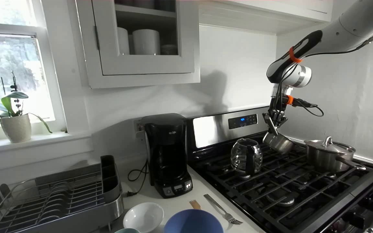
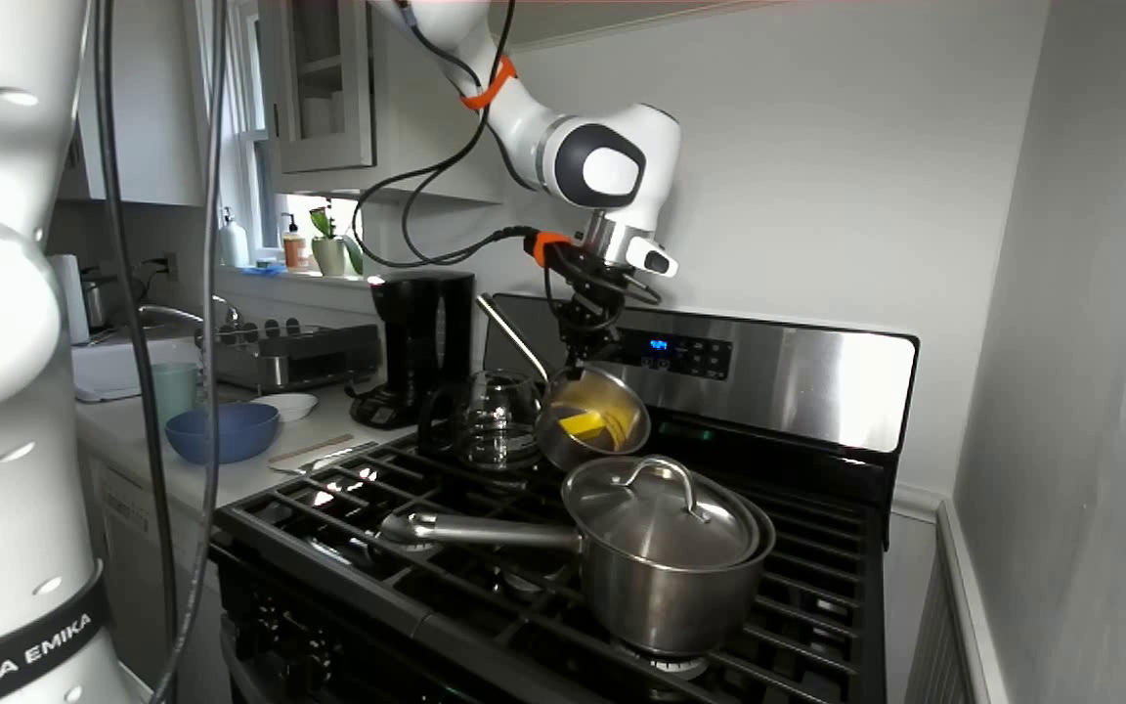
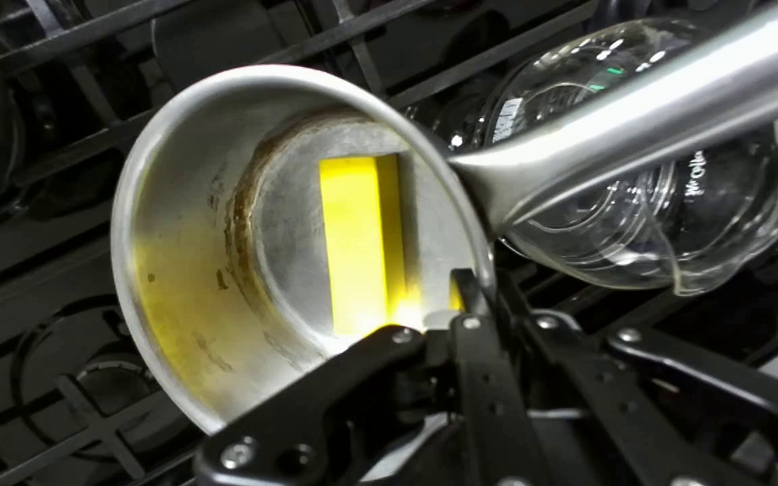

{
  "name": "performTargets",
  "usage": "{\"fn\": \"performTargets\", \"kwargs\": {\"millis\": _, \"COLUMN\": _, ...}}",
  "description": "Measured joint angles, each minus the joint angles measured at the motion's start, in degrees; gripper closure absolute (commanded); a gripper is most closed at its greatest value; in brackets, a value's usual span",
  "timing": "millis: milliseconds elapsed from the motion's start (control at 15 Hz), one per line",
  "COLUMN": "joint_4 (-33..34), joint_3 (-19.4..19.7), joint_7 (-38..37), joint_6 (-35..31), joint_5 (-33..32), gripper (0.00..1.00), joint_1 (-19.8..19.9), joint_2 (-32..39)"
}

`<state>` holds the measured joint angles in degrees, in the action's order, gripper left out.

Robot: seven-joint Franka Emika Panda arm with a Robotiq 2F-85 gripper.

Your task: Pick up the pot from the rear right plate of the stove and move it to the front left plate of the stove

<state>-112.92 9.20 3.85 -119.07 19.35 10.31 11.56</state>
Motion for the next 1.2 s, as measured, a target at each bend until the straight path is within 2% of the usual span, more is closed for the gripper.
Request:
{"fn": "performTargets", "kwargs": {"millis": 400, "joint_4": -1.6, "joint_3": -0.5, "joint_7": 1.5, "joint_6": 0.0, "joint_5": -1.1, "gripper": 0.97, "joint_1": -0.1, "joint_2": -7.2}}
{"fn": "performTargets", "kwargs": {"millis": 600, "joint_4": -4.4, "joint_3": -0.5, "joint_7": -1.4, "joint_6": -0.3, "joint_5": -8.8, "gripper": 0.98, "joint_1": -0.7, "joint_2": -11.8}}
{"fn": "performTargets", "kwargs": {"millis": 800, "joint_4": -10.3, "joint_3": -1.5, "joint_7": -6.6, "joint_6": -2.9, "joint_5": -20.4, "gripper": 0.98, "joint_1": -1.4, "joint_2": -17.7}}
{"fn": "performTargets", "kwargs": {"millis": 1000, "joint_4": -17.0, "joint_3": -3.9, "joint_7": -13.2, "joint_6": -2.8, "joint_5": -30.5, "gripper": 0.98, "joint_1": -1.5, "joint_2": -24.3}}
{"fn": "performTargets", "kwargs": {"millis": 1200, "joint_4": -22.6, "joint_3": -7.5, "joint_7": -18.5, "joint_6": 1.3, "joint_5": -35.4, "gripper": 0.98, "joint_1": -1.6, "joint_2": -30.7}}
